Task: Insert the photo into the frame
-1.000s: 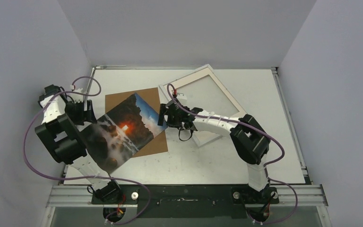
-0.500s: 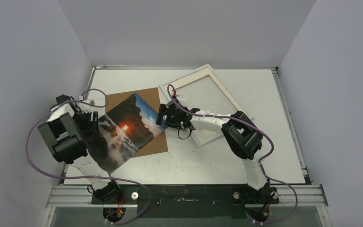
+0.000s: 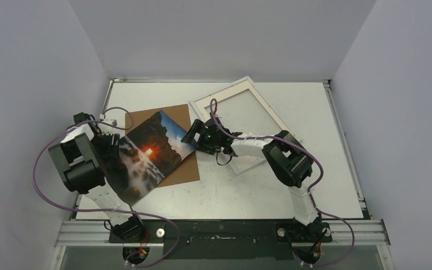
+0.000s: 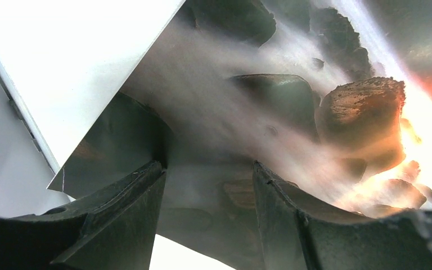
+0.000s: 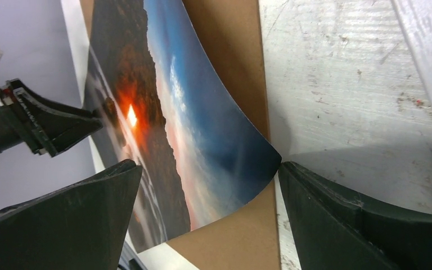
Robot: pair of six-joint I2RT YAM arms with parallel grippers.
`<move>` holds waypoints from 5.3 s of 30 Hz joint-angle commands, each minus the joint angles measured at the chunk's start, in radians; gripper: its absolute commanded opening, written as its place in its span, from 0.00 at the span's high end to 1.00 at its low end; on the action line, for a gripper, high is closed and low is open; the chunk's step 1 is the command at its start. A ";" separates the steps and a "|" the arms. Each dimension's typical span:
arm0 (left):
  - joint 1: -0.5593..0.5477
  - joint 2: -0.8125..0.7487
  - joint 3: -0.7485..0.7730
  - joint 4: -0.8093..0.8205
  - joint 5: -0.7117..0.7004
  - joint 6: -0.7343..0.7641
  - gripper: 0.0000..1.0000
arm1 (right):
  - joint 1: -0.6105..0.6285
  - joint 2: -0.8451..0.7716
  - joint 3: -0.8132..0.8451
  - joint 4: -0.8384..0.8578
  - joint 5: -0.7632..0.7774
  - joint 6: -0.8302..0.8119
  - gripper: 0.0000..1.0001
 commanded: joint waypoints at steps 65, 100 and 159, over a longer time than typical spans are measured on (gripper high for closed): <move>-0.359 -0.459 0.085 -0.113 0.016 -0.016 0.08 | -0.021 -0.248 0.115 -0.206 0.257 -0.029 0.48; -0.134 0.103 0.070 0.131 -0.248 -0.069 0.38 | 0.028 0.057 0.159 -0.182 0.239 0.017 0.01; -0.173 0.038 -0.065 0.193 -0.239 -0.044 0.41 | 0.037 0.000 -0.012 -0.059 0.250 0.126 0.00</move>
